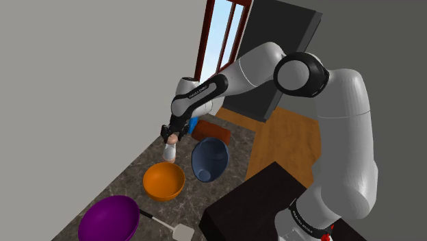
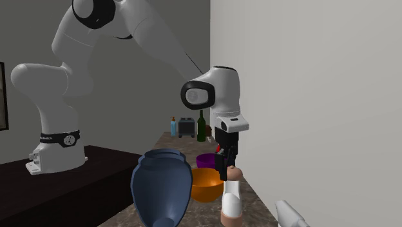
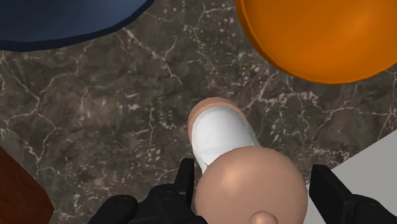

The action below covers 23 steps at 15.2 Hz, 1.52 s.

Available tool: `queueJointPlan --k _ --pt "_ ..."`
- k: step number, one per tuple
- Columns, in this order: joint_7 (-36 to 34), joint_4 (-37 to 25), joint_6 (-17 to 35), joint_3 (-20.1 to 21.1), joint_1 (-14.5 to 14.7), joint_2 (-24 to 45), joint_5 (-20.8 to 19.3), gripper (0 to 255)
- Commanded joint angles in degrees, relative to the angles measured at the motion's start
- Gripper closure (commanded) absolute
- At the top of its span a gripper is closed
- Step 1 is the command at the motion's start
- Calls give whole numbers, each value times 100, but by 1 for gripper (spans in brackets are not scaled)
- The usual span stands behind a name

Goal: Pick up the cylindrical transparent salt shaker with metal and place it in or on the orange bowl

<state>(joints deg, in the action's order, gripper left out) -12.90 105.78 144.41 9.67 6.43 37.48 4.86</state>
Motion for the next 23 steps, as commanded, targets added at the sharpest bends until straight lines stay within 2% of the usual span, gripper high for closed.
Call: queueJointPlan --k 1,23 --pt "0 1 0 0 0 2 0 255" --pt "-100 5 -1079 73 -76 -1092 72 255"
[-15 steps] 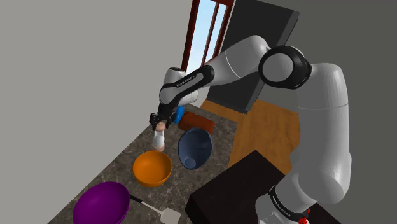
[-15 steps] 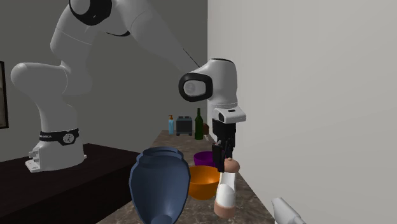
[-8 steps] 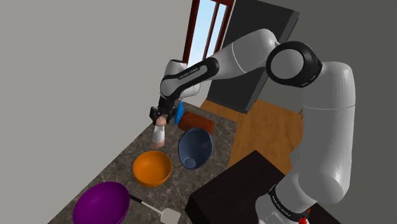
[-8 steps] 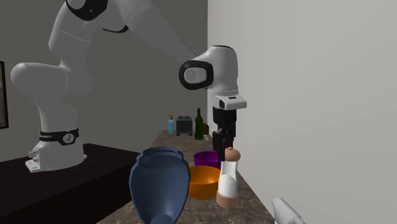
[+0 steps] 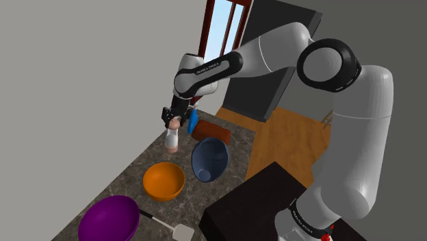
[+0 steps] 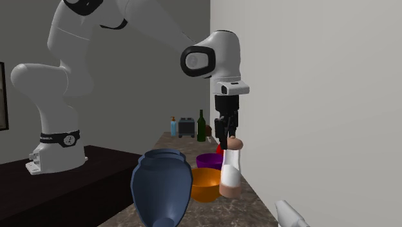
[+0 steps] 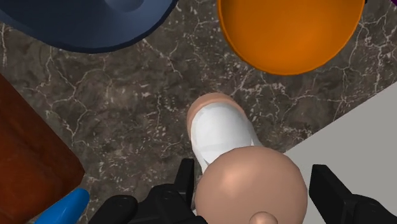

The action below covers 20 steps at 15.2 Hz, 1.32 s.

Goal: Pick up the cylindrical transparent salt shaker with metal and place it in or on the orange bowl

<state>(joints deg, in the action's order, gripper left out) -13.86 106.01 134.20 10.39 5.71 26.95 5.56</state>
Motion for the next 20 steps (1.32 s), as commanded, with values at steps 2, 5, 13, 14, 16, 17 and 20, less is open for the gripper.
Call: queueJointPlan --k 2,5,13,14,16,17,20 --pt "-14 -45 -177 7 -10 -133 8 255" --pt "-30 -95 -359 15 -20 -266 17 255" --pt "-204 146 -626 94 54 -802 72 255" --pt "-279 310 -610 131 99 -963 94 255" --pt "-435 613 -594 208 191 -1276 140 255" --pt "-516 753 -592 250 238 -1429 164 255" --pt "-766 1132 -612 381 384 -1871 244 255"
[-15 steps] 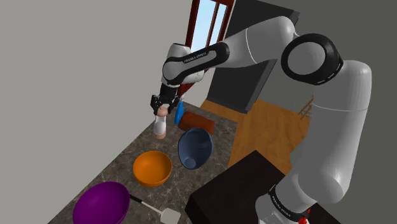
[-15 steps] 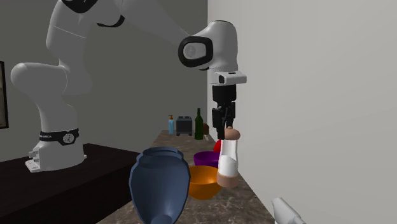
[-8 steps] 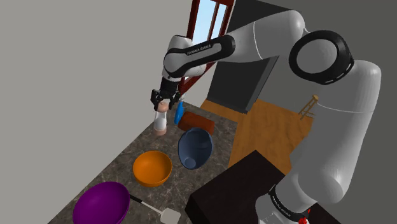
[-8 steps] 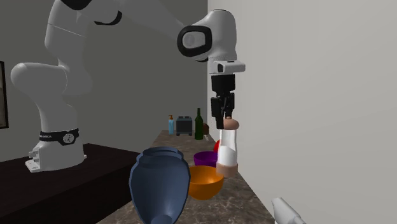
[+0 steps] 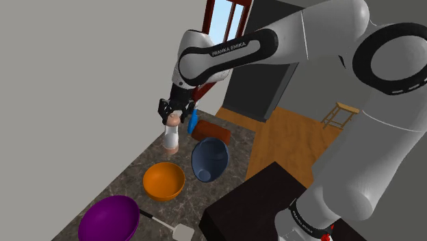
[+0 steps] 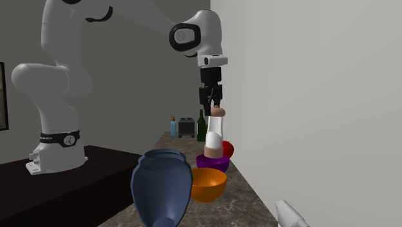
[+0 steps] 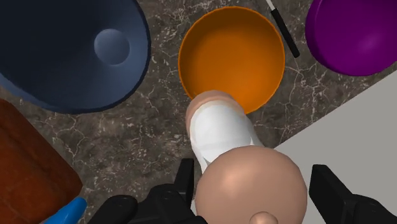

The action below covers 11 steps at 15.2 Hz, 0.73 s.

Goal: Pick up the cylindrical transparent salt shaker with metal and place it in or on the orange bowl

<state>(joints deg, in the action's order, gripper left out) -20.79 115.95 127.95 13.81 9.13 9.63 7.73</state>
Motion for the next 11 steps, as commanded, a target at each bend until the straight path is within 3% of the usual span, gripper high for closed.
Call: queueJointPlan --k 1,6,11 --pt "-160 249 -1 86 91 -282 56 255" --pt "-619 707 -127 340 352 -951 212 255" --pt "-601 898 249 350 365 -761 189 255"
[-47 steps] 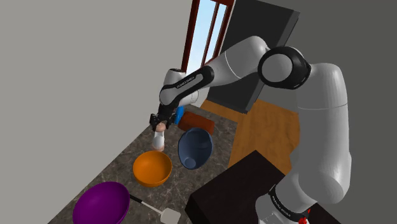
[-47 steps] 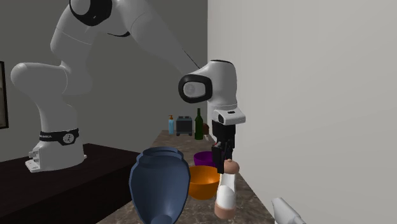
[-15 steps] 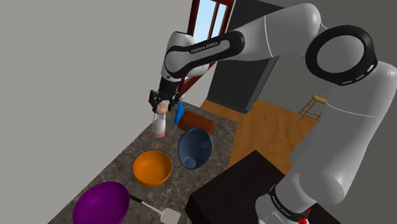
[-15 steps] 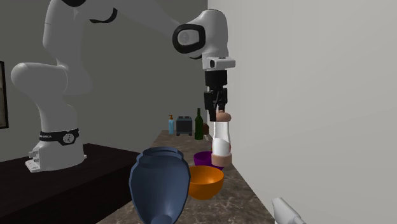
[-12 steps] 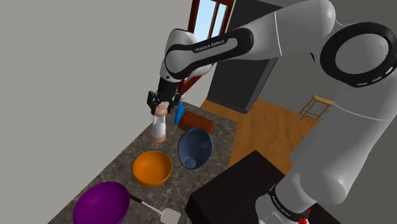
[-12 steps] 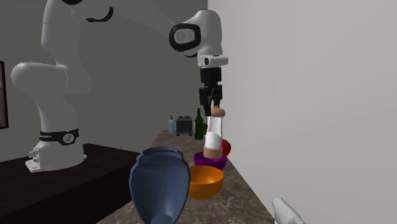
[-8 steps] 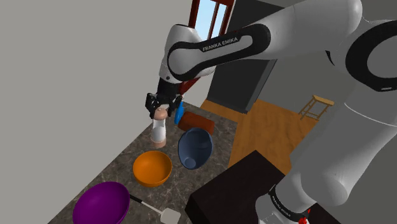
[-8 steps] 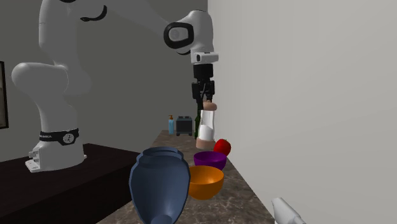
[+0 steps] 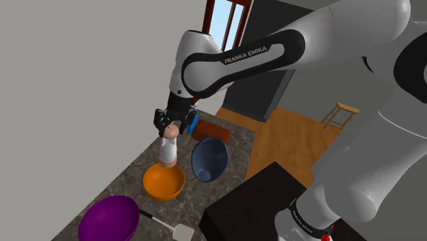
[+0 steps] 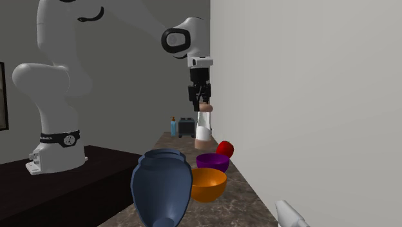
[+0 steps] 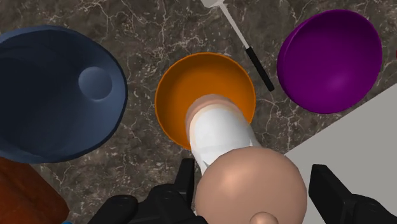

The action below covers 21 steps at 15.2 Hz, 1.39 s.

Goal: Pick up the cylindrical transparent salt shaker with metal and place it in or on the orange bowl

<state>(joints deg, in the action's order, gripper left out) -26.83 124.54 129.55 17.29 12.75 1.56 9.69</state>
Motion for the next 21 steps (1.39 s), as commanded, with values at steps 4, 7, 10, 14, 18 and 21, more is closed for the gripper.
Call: queueJointPlan --k 4,7,10,14,18,21 --pt "12 171 389 7 14 220 -33 255" --pt "15 257 613 8 23 363 -58 255" --pt "16 331 836 6 34 515 -87 255" --pt "14 414 1131 -2 51 733 -133 255" --pt "6 476 1422 -17 71 968 -187 255" --pt "-2 509 1636 -34 90 1154 -232 255"
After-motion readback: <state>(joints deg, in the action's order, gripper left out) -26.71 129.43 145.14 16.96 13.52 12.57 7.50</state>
